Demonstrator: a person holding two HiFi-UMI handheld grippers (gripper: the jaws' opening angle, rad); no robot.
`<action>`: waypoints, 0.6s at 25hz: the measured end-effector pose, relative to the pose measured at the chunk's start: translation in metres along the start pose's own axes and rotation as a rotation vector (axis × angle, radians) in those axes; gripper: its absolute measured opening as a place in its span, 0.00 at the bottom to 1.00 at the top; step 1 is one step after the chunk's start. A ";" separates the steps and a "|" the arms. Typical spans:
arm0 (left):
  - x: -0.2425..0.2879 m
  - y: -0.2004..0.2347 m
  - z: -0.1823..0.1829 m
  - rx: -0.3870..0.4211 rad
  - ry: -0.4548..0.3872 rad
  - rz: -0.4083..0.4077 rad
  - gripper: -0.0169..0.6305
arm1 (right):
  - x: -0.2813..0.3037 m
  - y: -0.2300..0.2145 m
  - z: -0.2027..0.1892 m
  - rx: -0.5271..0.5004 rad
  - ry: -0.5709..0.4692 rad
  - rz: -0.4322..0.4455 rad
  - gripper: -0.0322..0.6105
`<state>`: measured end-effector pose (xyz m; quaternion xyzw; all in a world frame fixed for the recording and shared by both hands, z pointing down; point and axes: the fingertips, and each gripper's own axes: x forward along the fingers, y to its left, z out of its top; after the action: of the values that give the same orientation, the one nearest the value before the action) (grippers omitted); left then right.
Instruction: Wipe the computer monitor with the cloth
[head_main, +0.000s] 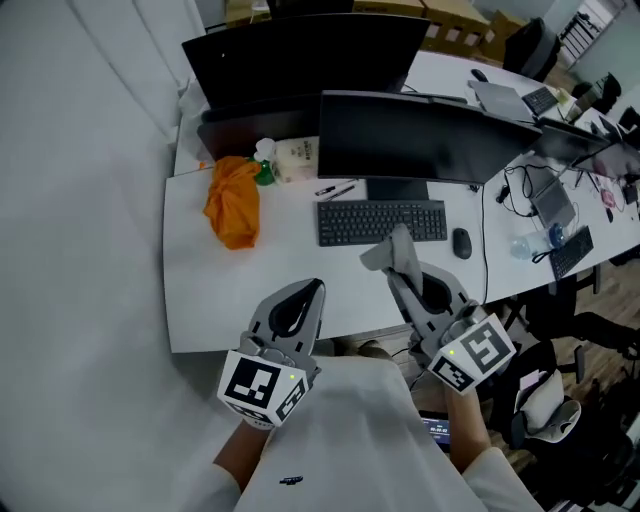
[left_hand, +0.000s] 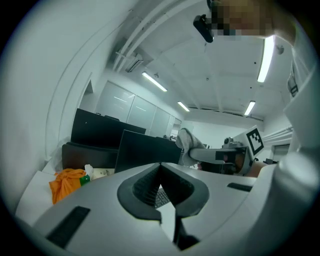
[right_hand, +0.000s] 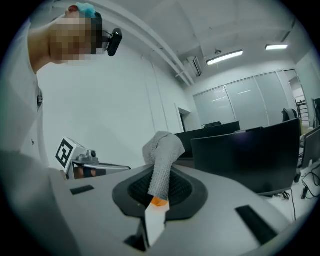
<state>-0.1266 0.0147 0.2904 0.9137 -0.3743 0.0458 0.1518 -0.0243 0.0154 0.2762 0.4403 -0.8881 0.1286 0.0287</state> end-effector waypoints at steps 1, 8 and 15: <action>0.003 0.001 0.001 0.009 0.001 -0.010 0.06 | 0.005 0.001 0.007 -0.004 -0.003 0.002 0.10; 0.033 0.019 0.022 0.050 -0.029 -0.082 0.05 | 0.037 -0.020 0.049 0.009 -0.102 -0.075 0.10; 0.051 0.045 0.061 0.073 -0.069 -0.080 0.06 | 0.076 -0.029 0.079 0.007 -0.181 -0.006 0.11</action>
<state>-0.1237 -0.0684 0.2538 0.9338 -0.3407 0.0220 0.1072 -0.0432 -0.0804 0.2178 0.4530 -0.8852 0.0914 -0.0531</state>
